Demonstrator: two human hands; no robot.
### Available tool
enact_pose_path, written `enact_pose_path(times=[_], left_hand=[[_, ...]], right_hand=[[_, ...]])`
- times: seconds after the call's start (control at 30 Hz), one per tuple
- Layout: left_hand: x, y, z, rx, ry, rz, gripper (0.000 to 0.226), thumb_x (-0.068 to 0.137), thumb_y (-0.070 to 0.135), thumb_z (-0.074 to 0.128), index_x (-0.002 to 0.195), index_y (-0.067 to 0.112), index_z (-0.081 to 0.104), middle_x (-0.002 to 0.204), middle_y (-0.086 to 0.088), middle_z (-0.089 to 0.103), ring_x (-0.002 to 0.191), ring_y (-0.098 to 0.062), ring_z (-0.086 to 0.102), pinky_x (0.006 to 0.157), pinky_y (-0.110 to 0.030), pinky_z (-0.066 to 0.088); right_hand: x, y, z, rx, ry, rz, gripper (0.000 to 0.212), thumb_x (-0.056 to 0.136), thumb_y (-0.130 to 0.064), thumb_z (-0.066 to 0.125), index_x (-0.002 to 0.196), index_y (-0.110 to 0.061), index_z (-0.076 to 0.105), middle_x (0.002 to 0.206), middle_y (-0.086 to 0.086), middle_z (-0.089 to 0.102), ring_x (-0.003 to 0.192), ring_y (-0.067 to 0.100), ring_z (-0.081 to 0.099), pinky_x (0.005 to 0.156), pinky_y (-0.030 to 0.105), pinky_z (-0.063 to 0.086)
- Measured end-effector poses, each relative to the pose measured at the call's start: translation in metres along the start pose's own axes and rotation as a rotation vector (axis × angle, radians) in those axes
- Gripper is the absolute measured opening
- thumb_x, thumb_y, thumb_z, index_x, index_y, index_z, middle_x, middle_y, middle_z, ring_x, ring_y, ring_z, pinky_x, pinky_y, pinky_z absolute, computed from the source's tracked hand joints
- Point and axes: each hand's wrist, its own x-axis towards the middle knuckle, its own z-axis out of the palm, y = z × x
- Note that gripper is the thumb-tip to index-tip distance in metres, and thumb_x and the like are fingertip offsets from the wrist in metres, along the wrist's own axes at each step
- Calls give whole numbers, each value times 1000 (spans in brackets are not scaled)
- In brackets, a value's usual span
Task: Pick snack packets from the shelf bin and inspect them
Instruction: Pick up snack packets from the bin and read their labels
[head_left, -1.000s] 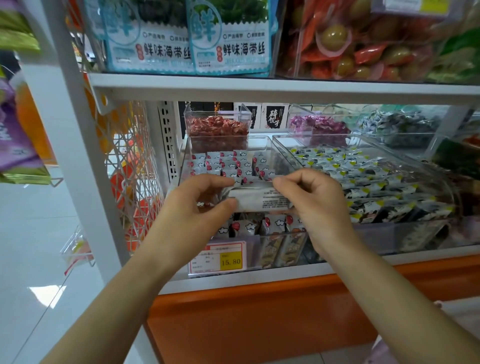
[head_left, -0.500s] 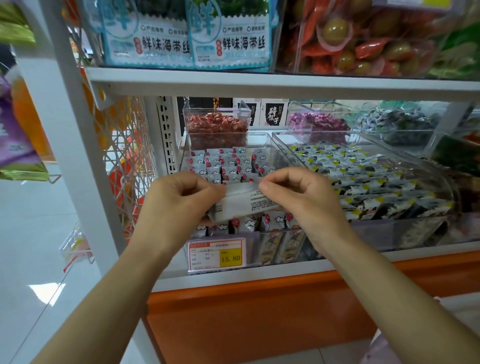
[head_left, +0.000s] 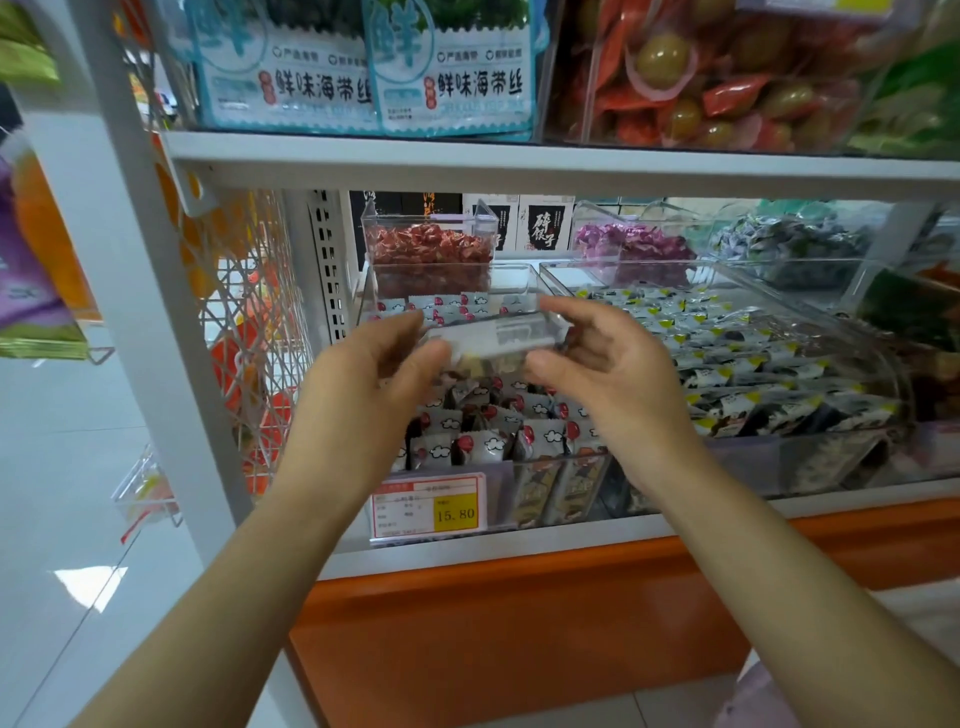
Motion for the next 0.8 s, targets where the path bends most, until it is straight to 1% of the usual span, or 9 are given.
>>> enact_pose_path(times=[0.13, 0.2, 0.33, 0.5, 0.63, 0.67, 0.7, 0.73, 0.8], left_hand=[[6, -4, 2, 497, 144, 206, 38, 95, 18, 48, 132, 13, 50, 132, -5, 55, 123, -23, 46, 103, -36, 33], [6, -7, 4, 672, 17, 246, 37, 95, 20, 44, 131, 16, 51, 138, -2, 51, 131, -21, 39, 110, -43, 22], [0, -15, 14, 936, -307, 233, 50, 95, 46, 15, 139, 35, 36, 148, 13, 36, 141, -9, 20, 112, -53, -7], [-2, -21, 4, 932, -395, 209, 60, 88, 54, 5, 133, 42, 43, 146, 17, 36, 141, -5, 16, 110, -58, -12], [-6, -24, -5, 910, -433, 213, 59, 88, 56, 9, 126, 40, 50, 150, 16, 30, 142, -4, 9, 112, -55, -9], [-8, -24, -6, 903, -441, 217, 59, 88, 56, 9, 127, 39, 50, 150, 16, 29, 142, -3, 8, 113, -55, -8], [-8, -25, -7, 895, -446, 222, 60, 87, 56, 9, 128, 39, 49, 150, 16, 29, 142, -3, 7, 114, -54, -7], [-9, -26, -8, 888, -447, 227, 61, 87, 56, 8, 129, 39, 48, 150, 16, 28, 142, -3, 6, 114, -54, -7], [-10, -27, -10, 884, -446, 244, 61, 87, 55, 8, 131, 38, 46, 150, 17, 29, 142, -3, 7, 115, -53, -4]], right_hand=[[4, 0, -1, 43, 246, -25, 26, 83, -9, 67, 91, -31, 55, 91, -1, 67, 80, 11, 70, 68, 26, 58], [6, 2, -2, 16, 281, -49, 24, 84, -11, 67, 89, -31, 53, 87, -1, 66, 77, 12, 70, 69, 29, 59], [7, 9, 1, 0, 245, -26, 14, 86, -10, 65, 95, -16, 55, 82, -3, 64, 78, 9, 69, 67, 28, 59], [14, 9, 8, -28, 210, -27, 16, 86, -12, 65, 96, -19, 54, 91, 4, 63, 81, 12, 68, 71, 30, 59], [34, 3, 27, -178, 90, -60, 18, 85, -13, 67, 89, -25, 54, 90, 1, 61, 89, 26, 64, 80, 45, 55], [41, 2, 32, -246, 41, -69, 16, 84, -14, 67, 91, -22, 54, 87, -4, 59, 88, 23, 63, 81, 41, 53], [48, 1, 36, -329, -4, -86, 16, 84, -16, 68, 93, -19, 55, 84, -9, 56, 84, 17, 60, 79, 31, 50], [54, 1, 39, -416, -42, -109, 18, 83, -18, 70, 95, -17, 56, 81, -12, 52, 78, 10, 55, 73, 18, 44], [64, 1, 46, -534, -111, -135, 26, 80, -21, 73, 100, -15, 57, 81, -12, 50, 70, -1, 47, 58, 7, 33]])
